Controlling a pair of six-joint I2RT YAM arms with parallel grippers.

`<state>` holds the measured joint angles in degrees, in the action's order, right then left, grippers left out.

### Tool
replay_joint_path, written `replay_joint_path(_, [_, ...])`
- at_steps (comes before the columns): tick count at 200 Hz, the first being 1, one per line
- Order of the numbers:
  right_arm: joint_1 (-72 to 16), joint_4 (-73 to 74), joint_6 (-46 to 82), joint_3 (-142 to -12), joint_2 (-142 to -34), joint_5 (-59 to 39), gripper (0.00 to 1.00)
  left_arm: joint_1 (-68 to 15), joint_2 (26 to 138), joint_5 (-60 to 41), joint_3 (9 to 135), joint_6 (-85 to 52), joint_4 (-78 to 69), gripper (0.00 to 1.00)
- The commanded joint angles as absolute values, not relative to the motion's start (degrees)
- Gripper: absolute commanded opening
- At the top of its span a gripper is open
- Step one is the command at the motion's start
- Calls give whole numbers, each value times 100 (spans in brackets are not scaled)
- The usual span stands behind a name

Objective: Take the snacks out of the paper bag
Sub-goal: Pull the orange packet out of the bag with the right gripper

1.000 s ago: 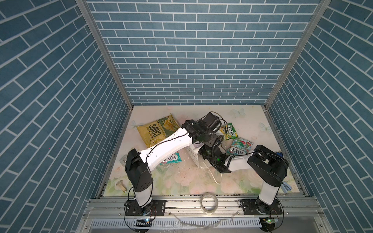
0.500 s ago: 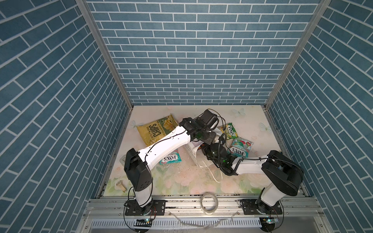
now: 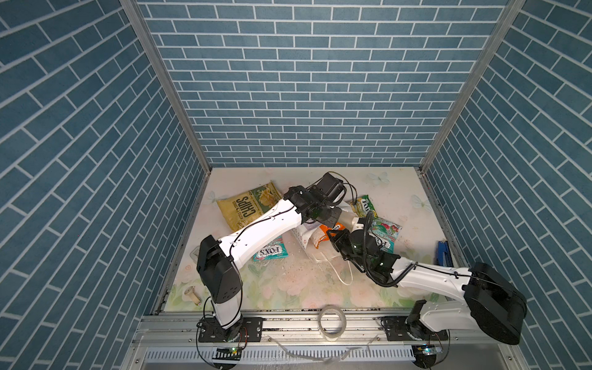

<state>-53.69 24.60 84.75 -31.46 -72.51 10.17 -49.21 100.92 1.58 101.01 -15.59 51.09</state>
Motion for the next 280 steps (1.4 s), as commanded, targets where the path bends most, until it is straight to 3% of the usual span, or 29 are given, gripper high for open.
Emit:
replay_joint_path(1, [-5281,1905,8162,-3059,-6726,727,0,-4860,9998,338,10162,-1530,5225,0])
replay_joint_path(67, [-4991,17,7651,-3152,-4937,-11,0,-4860,9976,376,10068,-1545,5193,0])
replay_joint_path(116, [-4895,-1808,6949,-4052,-4087,-299,0,-4860,9951,367,9983,-1529,5197,0])
replay_joint_path(167, [-4892,-4239,6325,-5376,-3094,892,0,-4860,9844,362,9825,-1469,5107,0])
replay_joint_path(215, [-4902,-6352,6668,-5881,-2716,1908,0,-4860,9800,312,9751,-1435,5063,0])
replay_joint_path(280, [-4896,-6620,7323,-4938,-2729,1665,0,-4860,9750,215,9769,-1406,5054,0])
